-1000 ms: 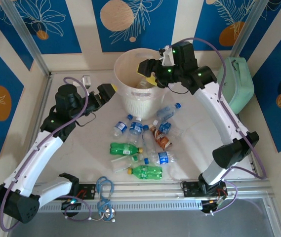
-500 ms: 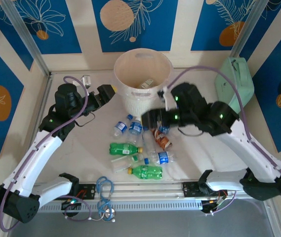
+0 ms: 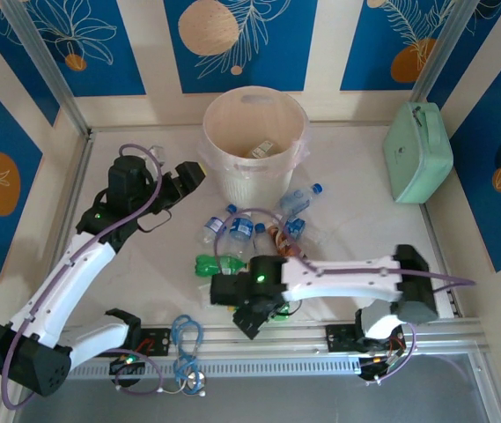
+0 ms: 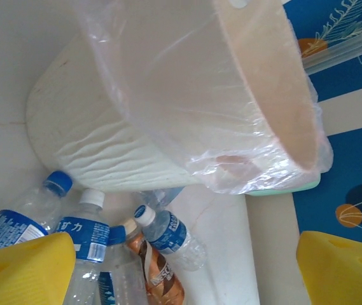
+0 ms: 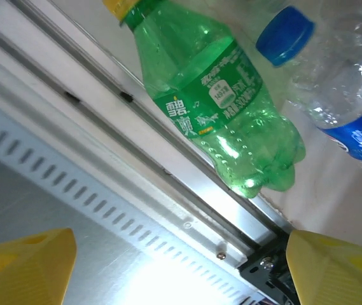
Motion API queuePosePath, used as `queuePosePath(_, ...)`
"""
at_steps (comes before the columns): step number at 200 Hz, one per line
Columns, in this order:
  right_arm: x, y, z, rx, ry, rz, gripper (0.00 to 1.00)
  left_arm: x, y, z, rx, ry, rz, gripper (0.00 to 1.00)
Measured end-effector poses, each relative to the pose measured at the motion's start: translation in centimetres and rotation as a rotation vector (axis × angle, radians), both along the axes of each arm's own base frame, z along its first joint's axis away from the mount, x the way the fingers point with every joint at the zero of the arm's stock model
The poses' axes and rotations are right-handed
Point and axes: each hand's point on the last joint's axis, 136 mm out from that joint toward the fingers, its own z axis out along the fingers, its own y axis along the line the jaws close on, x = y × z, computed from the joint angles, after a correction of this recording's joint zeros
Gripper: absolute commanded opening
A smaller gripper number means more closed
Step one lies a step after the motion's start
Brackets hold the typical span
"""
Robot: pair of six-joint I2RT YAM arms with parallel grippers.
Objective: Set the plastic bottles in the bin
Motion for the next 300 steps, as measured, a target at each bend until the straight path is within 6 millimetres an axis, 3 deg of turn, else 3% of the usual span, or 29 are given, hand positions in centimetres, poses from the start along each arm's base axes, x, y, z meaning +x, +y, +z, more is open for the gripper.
queuePosePath(25, 0.0, 0.3, -1.8, -0.065, 0.002, 0.033, 0.89, -0.4, 0.4, -1.1, 0.017, 0.022, 0.013, 0.89)
queuePosePath(119, 1.9, 2.5, -4.6, -0.049, 0.012, 0.068, 0.9, -1.8, 2.8, -7.2, 0.111, 0.174, 0.109, 0.89)
queuePosePath(209, 2.2, 1.5, -7.4, -0.126, 0.031, 0.083, 0.88, -1.9, 3.3, -8.4, 0.109, 0.208, 0.137, 0.88)
queuePosePath(300, 3.3, 1.1, -8.6, -0.147, 0.044, 0.065, 0.71, -1.6, 3.9, -9.4, 0.1, 0.226, 0.164, 0.87)
